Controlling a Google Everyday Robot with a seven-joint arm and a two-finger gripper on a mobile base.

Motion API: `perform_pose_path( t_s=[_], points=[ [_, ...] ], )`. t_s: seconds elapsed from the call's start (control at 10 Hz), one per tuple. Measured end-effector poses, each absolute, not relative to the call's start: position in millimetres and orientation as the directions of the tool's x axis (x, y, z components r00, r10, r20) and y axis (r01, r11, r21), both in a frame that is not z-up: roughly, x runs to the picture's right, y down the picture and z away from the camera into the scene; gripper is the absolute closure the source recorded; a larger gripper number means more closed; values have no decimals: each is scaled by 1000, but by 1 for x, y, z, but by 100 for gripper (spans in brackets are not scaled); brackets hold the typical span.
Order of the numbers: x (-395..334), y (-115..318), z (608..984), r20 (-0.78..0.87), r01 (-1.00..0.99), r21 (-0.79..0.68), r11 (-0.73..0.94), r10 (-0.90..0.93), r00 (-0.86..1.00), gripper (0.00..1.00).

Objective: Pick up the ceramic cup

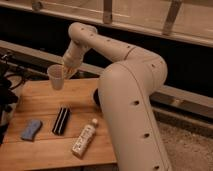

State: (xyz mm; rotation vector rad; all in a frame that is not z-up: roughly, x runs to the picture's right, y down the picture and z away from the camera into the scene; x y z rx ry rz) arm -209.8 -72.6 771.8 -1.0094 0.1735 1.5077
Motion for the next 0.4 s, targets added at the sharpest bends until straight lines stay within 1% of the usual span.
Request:
perform_pose_path(
  t_s=[0.4],
  points=[
    [-210,-76,765,-657,-868,-440,-231,741,136,99]
  ],
)
